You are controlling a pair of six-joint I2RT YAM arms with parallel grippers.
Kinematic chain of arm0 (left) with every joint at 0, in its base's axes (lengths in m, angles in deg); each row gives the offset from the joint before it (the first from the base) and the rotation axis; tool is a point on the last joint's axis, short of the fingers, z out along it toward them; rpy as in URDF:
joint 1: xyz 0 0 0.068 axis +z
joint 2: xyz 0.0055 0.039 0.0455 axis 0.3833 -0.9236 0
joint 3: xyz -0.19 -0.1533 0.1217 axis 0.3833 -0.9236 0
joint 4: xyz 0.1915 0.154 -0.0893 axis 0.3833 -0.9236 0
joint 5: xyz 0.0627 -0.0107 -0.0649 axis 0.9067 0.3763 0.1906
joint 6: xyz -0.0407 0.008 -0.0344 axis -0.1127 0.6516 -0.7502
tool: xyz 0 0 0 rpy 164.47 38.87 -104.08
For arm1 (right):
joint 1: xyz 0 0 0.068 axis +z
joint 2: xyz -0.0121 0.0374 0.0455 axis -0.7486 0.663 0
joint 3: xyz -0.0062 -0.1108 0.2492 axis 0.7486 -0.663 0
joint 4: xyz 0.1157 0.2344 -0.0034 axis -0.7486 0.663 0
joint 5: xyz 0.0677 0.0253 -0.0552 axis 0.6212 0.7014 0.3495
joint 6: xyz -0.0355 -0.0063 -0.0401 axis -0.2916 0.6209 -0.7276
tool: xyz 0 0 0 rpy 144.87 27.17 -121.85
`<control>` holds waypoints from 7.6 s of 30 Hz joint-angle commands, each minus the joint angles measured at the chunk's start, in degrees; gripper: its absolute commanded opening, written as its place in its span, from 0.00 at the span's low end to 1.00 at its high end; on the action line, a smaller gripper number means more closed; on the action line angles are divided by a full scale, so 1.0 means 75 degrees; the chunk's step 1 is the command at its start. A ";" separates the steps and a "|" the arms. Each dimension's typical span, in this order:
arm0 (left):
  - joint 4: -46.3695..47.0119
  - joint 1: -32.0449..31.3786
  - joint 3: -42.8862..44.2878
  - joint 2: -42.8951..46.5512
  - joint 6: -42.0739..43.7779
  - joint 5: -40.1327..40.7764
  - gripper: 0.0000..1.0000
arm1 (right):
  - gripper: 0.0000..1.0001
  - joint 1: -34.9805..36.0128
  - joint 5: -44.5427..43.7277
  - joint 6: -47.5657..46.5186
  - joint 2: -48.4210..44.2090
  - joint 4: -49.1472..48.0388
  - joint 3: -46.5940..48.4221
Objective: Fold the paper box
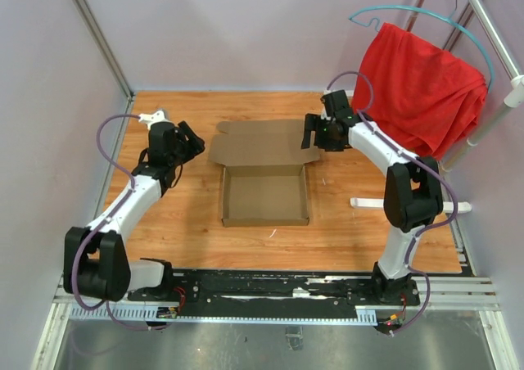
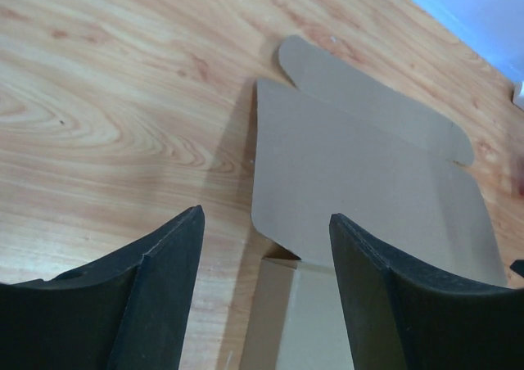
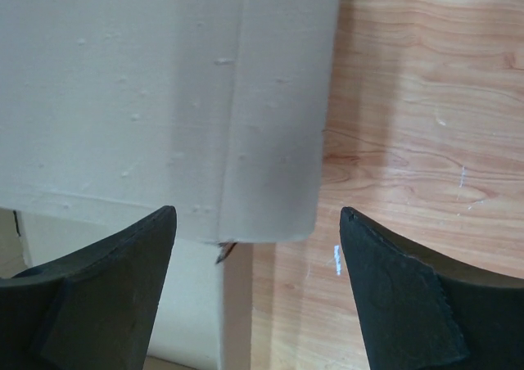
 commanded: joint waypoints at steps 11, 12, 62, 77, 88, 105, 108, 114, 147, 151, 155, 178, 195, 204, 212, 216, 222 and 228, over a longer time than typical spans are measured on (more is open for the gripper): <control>0.1934 0.0436 0.0043 -0.2066 -0.0272 -0.1332 0.67 | 0.74 -0.1157 0.2616 0.0130 0.1191 -0.1014 -0.0074; 0.1946 0.0443 0.0072 -0.2174 -0.0243 -0.1294 0.67 | 0.72 -0.1136 0.2698 0.0111 0.1307 -0.1029 -0.0003; 0.0999 0.0461 0.0437 -0.2618 0.0282 -0.1064 0.57 | 0.75 0.0001 0.1029 -0.0167 0.1366 0.0248 0.1209; 0.1147 0.0461 0.0409 -0.3055 0.0236 -0.1188 0.56 | 0.79 -0.0024 0.1102 -0.0137 0.1516 0.0162 0.0995; 0.1506 0.0410 0.0568 -0.3063 0.0064 -0.1647 0.54 | 0.76 -0.0032 0.1472 -0.0093 0.1443 -0.0147 0.0849; 0.1355 -0.0395 0.1282 -0.3403 0.0236 -0.1573 0.52 | 0.73 0.0111 0.1821 -0.0071 0.1294 -0.0353 0.1042; 0.1414 -0.0461 0.1291 -0.3527 0.0247 -0.1577 0.52 | 0.73 0.0158 0.1818 -0.0087 0.1353 -0.0309 0.1153; 0.1563 -0.0512 0.1315 -0.3880 0.0232 -0.1684 0.52 | 0.72 0.0208 0.1799 -0.0128 0.1425 -0.0226 0.1292; 0.1924 -0.0638 0.1040 -0.4023 0.0226 -0.2088 0.52 | 0.71 0.1309 0.2040 -0.0082 0.2703 -0.0368 0.2092; 0.1799 -0.0702 0.1159 -0.4195 0.0268 -0.2085 0.52 | 0.71 0.1348 0.2015 -0.0086 0.2891 -0.0270 0.2126; 0.1663 -0.0796 0.1275 -0.4352 0.0338 -0.2059 0.52 | 0.70 0.1372 0.1936 -0.0134 0.3079 -0.0163 0.2183; 0.1431 -0.0946 0.2096 -0.5098 0.0463 -0.1480 0.52 | 0.69 0.1278 0.1535 -0.0290 0.3522 0.0224 0.2982; 0.1665 -0.0946 0.1771 -0.3908 0.0478 -0.1137 0.52 | 0.68 0.1066 0.1042 -0.0327 0.2398 -0.0241 0.2116; 0.1447 -0.0963 0.1455 -0.2449 0.0421 -0.1384 0.52 | 0.68 0.1089 0.0710 -0.0357 0.0789 -0.0382 0.1213; 0.1023 -0.1544 -0.0076 -0.0306 0.0276 -0.1331 0.51 | 0.69 0.1444 0.0449 -0.0098 -0.1195 -0.0643 -0.1072; 0.0557 -0.2316 -0.1106 0.1236 0.0198 -0.0669 0.51 | 0.69 0.2175 -0.0347 0.0063 -0.2506 -0.0753 -0.2545; -0.0299 -0.3031 -0.2204 0.3332 0.0022 0.0498 0.50 | 0.69 0.3182 -0.1692 0.0522 -0.3956 -0.0573 -0.4088; -0.0617 -0.3032 -0.2162 0.3824 0.0302 0.1418 0.53 | 0.79 0.3201 -0.2591 0.0430 -0.4476 -0.0460 -0.3919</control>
